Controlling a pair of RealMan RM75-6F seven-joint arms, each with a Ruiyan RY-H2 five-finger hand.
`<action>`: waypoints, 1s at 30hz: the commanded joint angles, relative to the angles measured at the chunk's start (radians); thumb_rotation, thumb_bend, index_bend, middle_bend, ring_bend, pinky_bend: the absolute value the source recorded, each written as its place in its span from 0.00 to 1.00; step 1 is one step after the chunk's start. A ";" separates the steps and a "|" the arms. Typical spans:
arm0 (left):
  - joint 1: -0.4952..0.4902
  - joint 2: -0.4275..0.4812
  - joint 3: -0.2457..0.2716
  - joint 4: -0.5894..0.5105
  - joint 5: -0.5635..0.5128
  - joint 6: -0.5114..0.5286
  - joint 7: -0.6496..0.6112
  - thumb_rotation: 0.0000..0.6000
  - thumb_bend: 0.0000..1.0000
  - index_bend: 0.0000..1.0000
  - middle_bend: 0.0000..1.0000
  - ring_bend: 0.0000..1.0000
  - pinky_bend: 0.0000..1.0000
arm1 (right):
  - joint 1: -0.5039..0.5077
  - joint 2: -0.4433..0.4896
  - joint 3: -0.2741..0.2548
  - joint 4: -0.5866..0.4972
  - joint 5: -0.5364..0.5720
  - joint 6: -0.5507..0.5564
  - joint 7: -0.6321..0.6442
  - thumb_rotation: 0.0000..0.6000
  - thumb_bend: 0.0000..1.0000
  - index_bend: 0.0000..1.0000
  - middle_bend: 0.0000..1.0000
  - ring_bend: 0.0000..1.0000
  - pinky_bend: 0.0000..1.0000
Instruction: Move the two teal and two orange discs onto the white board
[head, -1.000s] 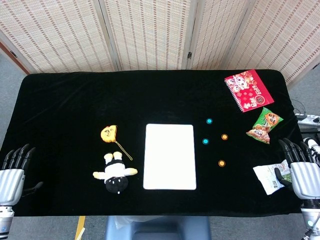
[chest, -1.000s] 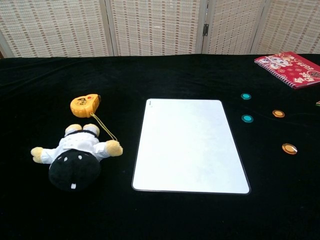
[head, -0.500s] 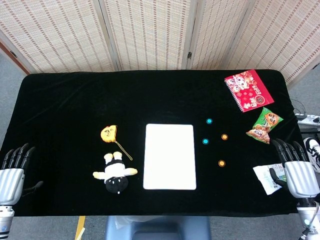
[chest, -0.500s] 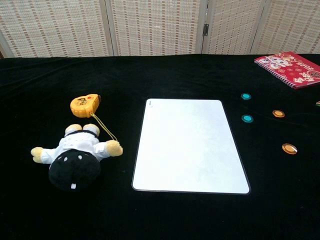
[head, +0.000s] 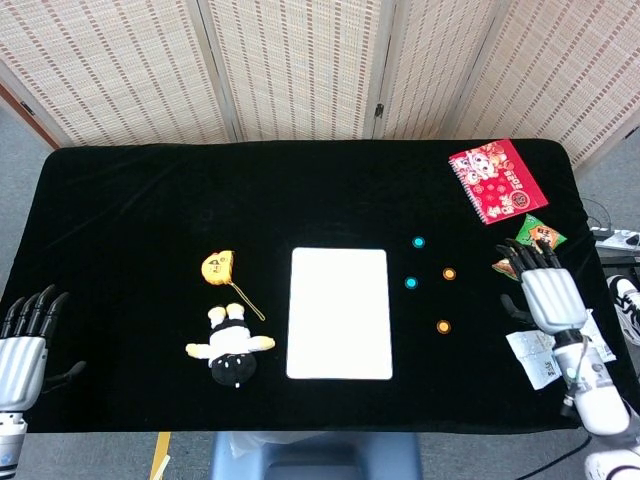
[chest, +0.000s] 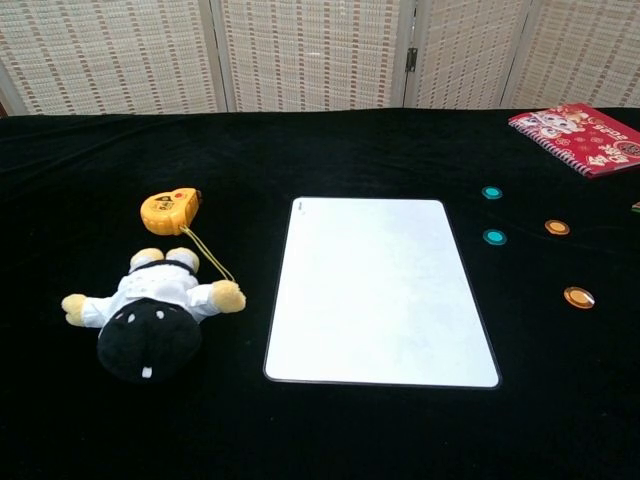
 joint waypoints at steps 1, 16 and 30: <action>0.002 0.006 0.000 -0.010 0.000 0.002 0.009 1.00 0.13 0.00 0.00 0.01 0.00 | 0.135 -0.060 0.063 0.069 0.120 -0.139 -0.083 1.00 0.30 0.18 0.07 0.07 0.03; 0.016 0.018 0.009 -0.025 -0.018 -0.004 0.004 1.00 0.13 0.00 0.00 0.01 0.00 | 0.433 -0.381 0.067 0.483 0.408 -0.381 -0.284 1.00 0.30 0.26 0.10 0.06 0.02; 0.021 0.029 0.017 -0.018 -0.023 -0.018 -0.041 1.00 0.13 0.00 0.00 0.01 0.00 | 0.560 -0.580 0.056 0.789 0.550 -0.488 -0.345 1.00 0.30 0.33 0.12 0.06 0.02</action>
